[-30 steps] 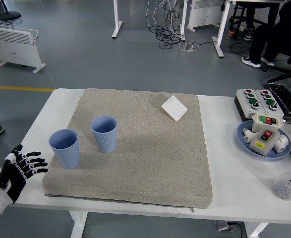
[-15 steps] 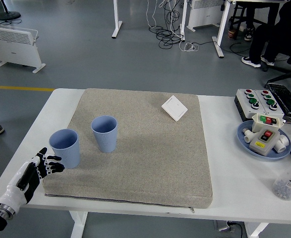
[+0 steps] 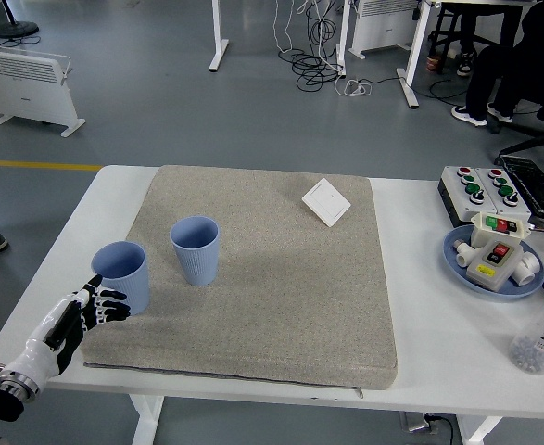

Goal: Push cup pick cup insert cup

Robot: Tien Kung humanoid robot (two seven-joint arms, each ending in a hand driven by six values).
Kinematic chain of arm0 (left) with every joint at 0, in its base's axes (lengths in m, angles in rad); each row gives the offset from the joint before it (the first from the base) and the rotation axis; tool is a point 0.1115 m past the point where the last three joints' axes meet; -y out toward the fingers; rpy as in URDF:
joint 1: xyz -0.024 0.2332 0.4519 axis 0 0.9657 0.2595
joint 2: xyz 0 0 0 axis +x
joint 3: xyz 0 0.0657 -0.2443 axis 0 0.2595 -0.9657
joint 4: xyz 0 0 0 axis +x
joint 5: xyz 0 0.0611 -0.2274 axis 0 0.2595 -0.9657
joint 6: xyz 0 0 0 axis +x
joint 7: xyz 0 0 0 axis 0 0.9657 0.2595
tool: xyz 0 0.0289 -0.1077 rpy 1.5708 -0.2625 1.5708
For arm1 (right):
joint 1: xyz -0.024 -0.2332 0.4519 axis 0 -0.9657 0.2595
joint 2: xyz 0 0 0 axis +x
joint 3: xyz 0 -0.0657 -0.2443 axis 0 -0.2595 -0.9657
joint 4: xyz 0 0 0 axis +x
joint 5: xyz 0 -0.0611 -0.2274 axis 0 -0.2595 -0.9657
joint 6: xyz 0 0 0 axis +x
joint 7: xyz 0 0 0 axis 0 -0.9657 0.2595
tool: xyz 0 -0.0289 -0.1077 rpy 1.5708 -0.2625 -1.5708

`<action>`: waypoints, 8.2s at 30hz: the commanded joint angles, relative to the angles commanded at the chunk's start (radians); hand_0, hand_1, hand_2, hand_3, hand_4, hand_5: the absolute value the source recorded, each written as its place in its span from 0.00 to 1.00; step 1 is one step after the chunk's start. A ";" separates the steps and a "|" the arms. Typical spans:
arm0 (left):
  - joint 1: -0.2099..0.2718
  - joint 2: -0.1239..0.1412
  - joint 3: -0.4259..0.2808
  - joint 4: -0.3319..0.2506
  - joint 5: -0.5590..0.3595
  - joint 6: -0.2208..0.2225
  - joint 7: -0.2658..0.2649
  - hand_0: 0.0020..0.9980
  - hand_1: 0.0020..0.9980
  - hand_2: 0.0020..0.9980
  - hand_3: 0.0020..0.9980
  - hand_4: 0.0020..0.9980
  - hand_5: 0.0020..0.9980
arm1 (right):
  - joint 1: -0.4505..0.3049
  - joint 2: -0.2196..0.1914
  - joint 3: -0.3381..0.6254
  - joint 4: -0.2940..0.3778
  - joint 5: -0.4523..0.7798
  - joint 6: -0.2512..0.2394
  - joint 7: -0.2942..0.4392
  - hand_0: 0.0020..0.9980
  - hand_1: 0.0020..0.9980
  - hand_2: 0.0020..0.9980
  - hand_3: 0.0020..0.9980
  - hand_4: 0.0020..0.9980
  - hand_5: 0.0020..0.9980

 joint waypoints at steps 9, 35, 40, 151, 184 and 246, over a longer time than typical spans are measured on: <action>-0.024 0.012 0.025 0.027 0.007 0.001 -0.006 0.62 0.55 0.48 0.48 0.61 1.00 | -0.002 0.001 -0.002 0.000 -0.002 0.000 -0.001 0.77 0.69 0.69 0.57 0.13 0.47; -0.069 0.022 0.082 0.092 0.138 0.028 -0.071 0.70 0.55 0.48 0.48 0.61 1.00 | -0.005 0.000 -0.012 0.000 0.003 0.002 -0.004 0.77 0.69 0.69 0.57 0.13 0.47; -0.074 0.020 0.086 0.097 0.153 0.032 -0.078 0.72 0.55 0.48 0.47 0.61 1.00 | -0.006 0.001 -0.012 0.000 0.002 0.002 -0.005 0.78 0.69 0.69 0.57 0.13 0.47; -0.326 0.136 0.201 0.238 0.488 0.114 -0.243 0.69 0.58 0.49 0.47 0.61 1.00 | -0.004 0.014 -0.041 0.000 0.006 0.004 -0.009 0.78 0.69 0.69 0.57 0.13 0.47; -0.691 0.192 0.502 0.271 0.941 0.058 -0.125 1.00 0.98 1.00 0.97 1.00 0.76 | -0.014 0.001 -0.077 0.000 0.049 0.005 -0.013 0.78 0.69 0.69 0.57 0.13 0.48; -0.820 0.129 0.628 0.450 1.018 -0.049 -0.102 0.40 0.60 0.71 0.53 0.66 0.15 | -0.003 -0.008 -0.091 0.000 0.060 0.004 -0.016 0.78 0.69 0.69 0.57 0.13 0.47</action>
